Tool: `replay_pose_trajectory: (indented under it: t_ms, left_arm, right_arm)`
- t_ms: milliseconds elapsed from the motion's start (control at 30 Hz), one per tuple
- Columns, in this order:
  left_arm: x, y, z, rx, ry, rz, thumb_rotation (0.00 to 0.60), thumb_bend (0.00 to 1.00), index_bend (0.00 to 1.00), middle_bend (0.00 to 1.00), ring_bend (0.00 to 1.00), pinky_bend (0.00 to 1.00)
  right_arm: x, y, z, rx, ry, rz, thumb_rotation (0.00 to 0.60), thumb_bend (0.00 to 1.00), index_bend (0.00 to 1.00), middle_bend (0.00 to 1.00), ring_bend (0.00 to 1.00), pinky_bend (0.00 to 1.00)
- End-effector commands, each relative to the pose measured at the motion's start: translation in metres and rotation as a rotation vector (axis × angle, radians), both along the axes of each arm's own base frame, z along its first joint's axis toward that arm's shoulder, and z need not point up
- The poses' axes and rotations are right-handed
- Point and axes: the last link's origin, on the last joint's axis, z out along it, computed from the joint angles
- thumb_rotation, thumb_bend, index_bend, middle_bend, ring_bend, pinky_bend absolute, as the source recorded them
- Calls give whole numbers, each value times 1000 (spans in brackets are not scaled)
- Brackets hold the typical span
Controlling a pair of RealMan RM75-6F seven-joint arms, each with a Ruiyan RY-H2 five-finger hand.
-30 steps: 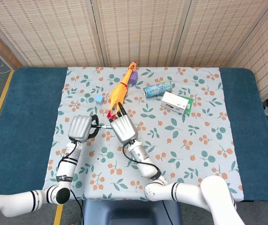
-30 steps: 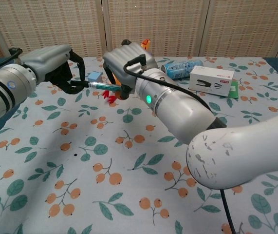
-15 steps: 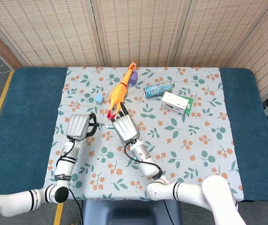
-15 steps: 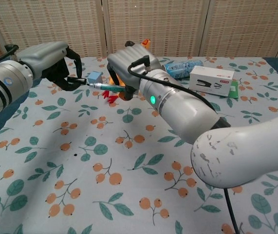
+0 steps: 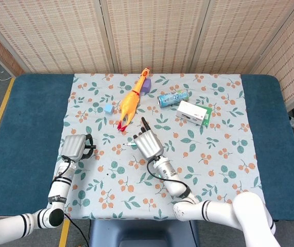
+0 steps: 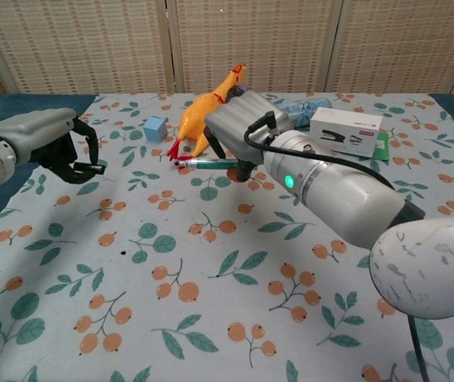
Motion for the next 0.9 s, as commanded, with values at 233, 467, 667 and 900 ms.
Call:
replay_pose_trajectory:
  t_ms: [233, 467, 667, 900]
  left_arm:
    - [-18, -9, -21, -65, -9, 53, 600, 489, 561, 999, 761, 888]
    - [-18, -9, -30, -82, 2, 55, 600, 443, 364, 977, 746, 883]
    - [-20, -9, -27, -93, 12, 69, 600, 382, 83, 738, 720, 874]
    - [-12, -13, -18, -89, -9, 52, 600, 370, 45, 611, 714, 872]
  right_arm:
    - [-25, 10, -11, 38, 60, -39, 600, 375, 689, 718, 328, 9]
    - [-34, 15, -19, 56, 84, -62, 600, 375, 512, 668, 310, 9]
    - [-34, 10, -15, 48, 68, -94, 600, 375, 269, 491, 248, 3]
    - [-35, 11, -5, 43, 69, -120, 600, 260, 3, 313, 153, 0]
